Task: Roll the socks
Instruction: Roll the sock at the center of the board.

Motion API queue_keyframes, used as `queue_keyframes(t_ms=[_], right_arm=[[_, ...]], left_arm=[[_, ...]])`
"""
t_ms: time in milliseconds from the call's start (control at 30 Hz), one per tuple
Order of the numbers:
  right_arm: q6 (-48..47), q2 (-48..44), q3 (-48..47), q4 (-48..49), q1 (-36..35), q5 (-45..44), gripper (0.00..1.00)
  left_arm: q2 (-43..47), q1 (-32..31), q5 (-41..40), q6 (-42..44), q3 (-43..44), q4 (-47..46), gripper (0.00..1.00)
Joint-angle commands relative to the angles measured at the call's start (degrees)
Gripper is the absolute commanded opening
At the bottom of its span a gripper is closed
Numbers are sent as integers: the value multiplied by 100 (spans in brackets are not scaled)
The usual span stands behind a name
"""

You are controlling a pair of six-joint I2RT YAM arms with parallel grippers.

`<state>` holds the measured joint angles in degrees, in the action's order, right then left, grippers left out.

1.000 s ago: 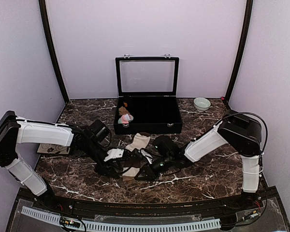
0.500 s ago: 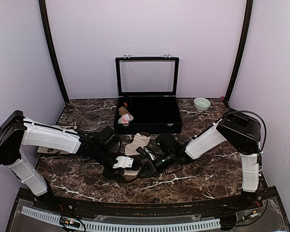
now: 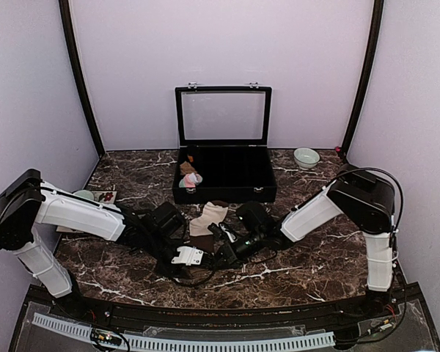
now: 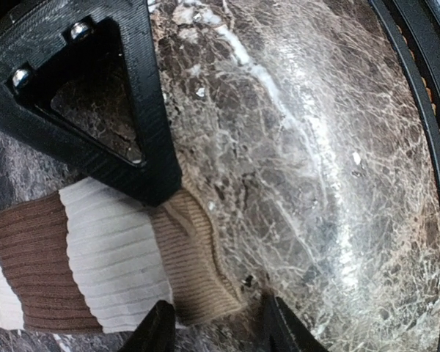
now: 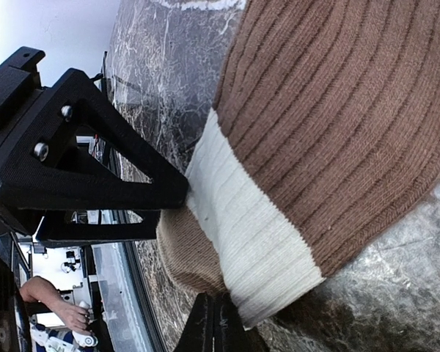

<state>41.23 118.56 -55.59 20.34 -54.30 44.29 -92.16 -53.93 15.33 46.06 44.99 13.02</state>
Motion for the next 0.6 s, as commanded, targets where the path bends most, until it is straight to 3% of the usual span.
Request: queue_keyframes(t_ms=[0,233,400,567], right_arm=[[185,254,110,-201,40,-158,0],[388,207,244,107,26,-156,0],[386,148,361,190,25,-151,0],[404,123,477,301,26,-149,0]], left_arm=[[-108,-84,-235,-120,-27,-256,43],[-346,-276,-490,-126,27,-208,42],[-399,-263,-888,-121,-66,-128,27],[-287,-232,-1100,-118,-183,-144,25]])
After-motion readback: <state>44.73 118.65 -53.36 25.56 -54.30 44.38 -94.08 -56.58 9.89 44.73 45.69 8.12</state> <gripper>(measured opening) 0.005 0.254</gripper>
